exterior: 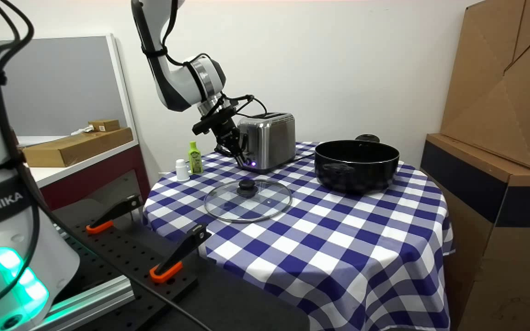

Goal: Turn off the toaster

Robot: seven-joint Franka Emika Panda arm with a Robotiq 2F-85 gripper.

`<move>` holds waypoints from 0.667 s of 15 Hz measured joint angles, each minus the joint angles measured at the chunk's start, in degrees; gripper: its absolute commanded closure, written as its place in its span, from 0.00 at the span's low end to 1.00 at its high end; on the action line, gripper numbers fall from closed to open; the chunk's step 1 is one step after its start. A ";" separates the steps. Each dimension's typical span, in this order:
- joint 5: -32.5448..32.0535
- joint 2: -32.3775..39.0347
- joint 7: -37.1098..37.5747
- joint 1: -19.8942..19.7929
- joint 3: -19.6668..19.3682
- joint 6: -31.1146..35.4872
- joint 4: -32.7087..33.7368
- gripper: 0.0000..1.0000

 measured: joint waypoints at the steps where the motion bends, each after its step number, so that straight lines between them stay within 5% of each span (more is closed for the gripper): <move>1: -0.41 0.56 0.16 0.65 -0.54 0.00 0.34 1.00; 10: -5.17 3.62 3.49 3.67 -3.17 0.00 3.08 1.00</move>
